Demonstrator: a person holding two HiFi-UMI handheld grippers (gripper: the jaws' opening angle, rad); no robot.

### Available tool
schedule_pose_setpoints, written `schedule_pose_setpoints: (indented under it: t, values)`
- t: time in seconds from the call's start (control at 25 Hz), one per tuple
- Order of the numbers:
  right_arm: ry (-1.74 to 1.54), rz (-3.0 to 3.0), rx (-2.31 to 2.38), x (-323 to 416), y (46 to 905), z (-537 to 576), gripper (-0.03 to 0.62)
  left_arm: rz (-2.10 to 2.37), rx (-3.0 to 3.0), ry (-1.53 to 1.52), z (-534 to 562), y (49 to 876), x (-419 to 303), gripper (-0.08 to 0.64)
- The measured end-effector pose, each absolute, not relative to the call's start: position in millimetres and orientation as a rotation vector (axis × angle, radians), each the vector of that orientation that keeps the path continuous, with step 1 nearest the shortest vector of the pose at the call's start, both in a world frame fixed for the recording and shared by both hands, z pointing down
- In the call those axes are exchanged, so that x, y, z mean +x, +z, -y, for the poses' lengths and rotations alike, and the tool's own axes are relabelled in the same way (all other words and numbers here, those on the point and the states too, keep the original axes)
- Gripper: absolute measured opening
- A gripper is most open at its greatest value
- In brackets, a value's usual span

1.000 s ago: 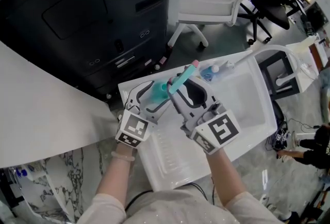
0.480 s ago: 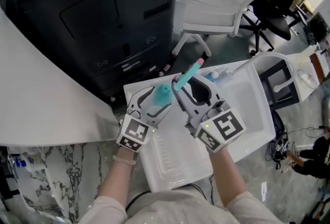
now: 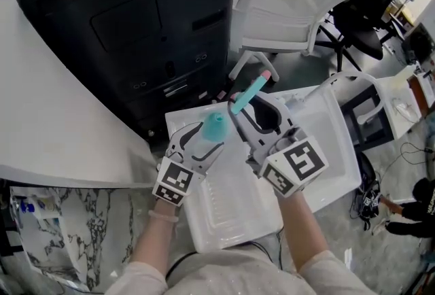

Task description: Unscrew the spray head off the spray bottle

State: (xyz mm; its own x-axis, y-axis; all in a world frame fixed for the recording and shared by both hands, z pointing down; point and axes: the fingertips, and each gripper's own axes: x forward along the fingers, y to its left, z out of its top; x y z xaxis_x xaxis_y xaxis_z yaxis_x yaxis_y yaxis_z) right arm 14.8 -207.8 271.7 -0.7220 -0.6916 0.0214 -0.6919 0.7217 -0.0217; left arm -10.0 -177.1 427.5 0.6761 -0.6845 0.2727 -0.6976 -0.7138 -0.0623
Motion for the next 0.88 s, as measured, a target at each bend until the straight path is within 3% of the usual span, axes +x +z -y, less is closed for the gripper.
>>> schedule_pose_setpoints:
  t: [0.24,0.36,0.88]
  values:
    - [0.017,2.914,1.164,20.3,261.4,199.6,0.137,1.28,2.813,0.385,170.0,415.1,-19.3,0.103]
    - [0.01,2.906,1.164,27.3,260.9,194.2,0.137,1.339,2.778,0.342,167.6,408.8,-25.2,0.037]
    - [0.015,2.856,1.171,65.7,277.0,164.3,0.137,1.544,2.679,0.186,144.3,378.1,-45.9,0.006]
